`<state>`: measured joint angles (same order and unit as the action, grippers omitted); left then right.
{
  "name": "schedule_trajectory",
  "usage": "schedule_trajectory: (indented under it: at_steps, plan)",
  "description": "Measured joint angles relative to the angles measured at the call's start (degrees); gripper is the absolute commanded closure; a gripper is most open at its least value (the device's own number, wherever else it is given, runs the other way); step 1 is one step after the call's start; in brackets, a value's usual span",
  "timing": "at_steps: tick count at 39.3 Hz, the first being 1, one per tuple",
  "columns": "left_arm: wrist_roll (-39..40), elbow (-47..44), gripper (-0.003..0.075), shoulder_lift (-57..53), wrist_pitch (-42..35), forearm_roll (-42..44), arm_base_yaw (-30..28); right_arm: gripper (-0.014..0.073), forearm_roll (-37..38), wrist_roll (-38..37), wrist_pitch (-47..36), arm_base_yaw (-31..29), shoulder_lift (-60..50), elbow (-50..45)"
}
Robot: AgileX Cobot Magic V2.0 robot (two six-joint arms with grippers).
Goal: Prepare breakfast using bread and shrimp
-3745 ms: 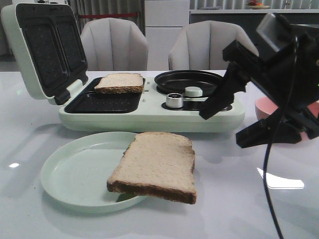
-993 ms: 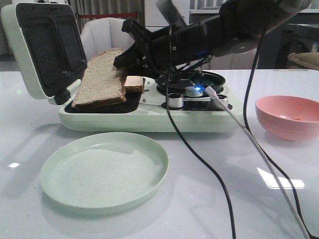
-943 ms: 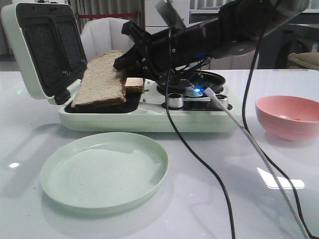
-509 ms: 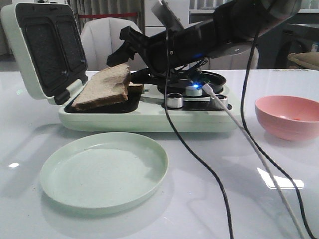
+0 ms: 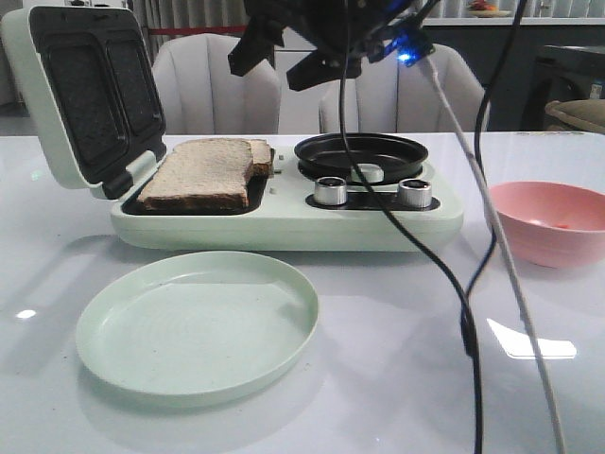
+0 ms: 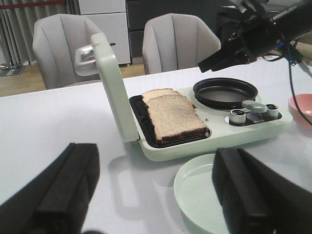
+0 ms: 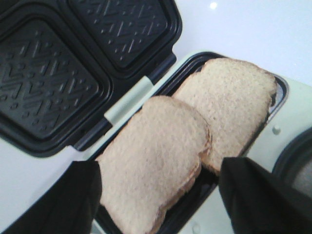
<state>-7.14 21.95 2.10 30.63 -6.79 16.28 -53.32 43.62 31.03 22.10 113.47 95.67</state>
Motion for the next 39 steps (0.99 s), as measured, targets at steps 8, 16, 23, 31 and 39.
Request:
schedule_trajectory:
  at_steps: [8, 16, 23, 31, 39]
  plan:
    - [0.0, 0.0, 0.019, 0.0, 0.0, 0.0, 0.0, 0.0001, 25.08, -17.99, 7.91, 0.0, -8.4, -0.59]
    - [0.0, 0.0, 0.019, 0.0, 0.0, 0.0, 0.0, 0.0017, 34.98, -24.79, 6.38, 0.0, -20.36, -7.7]
    - [0.0, 0.0, 0.019, 0.0, 0.0, 0.0, 0.0, 0.0017, 36.02, -25.59, 2.59, 0.0, -30.88, -18.23]
    - [0.0, 0.0, 0.019, 0.0, 0.0, 0.0, 0.0, 0.0017, 38.57, -26.57, 0.83, 0.0, -40.87, -29.34]
    - [0.0, 0.0, 0.019, 0.0, -1.18, 0.0, 0.0, 0.0017, 47.11, -35.45, 1.07, -1.55, -49.91, -37.12]
